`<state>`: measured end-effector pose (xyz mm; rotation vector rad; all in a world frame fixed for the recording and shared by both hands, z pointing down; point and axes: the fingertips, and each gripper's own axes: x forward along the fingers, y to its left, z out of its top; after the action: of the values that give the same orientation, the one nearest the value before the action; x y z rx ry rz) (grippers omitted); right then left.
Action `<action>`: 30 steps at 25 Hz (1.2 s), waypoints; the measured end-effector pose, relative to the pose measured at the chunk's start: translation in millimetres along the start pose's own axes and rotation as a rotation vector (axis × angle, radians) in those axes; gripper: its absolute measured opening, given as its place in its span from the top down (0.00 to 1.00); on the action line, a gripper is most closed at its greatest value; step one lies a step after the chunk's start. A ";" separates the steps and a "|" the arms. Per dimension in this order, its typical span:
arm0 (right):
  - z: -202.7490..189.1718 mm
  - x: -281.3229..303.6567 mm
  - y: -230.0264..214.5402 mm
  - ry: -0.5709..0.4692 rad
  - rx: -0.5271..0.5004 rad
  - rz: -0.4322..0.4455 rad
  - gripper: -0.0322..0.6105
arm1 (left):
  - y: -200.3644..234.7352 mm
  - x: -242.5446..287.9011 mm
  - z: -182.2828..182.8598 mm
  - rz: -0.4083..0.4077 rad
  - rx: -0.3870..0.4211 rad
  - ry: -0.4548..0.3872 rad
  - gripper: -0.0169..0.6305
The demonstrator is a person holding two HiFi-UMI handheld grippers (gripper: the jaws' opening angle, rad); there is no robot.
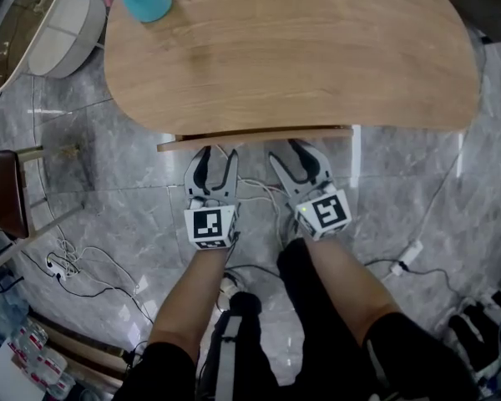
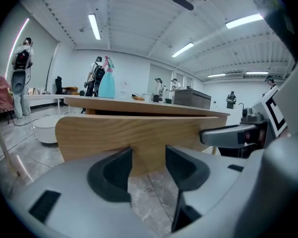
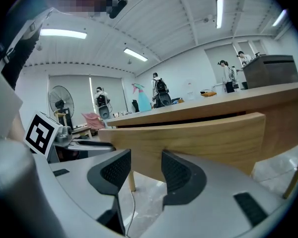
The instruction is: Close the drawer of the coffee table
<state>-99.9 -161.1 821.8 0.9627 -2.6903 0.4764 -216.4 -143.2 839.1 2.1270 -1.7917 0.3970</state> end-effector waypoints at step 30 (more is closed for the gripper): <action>15.0 47.5 -24.0 -0.012 -0.067 0.026 0.73 | 18.9 46.0 22.6 -0.001 0.057 -0.071 0.67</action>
<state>-121.9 -211.3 829.1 0.9167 -2.7139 0.3840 -227.2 -196.7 839.2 2.2062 -1.8392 0.3812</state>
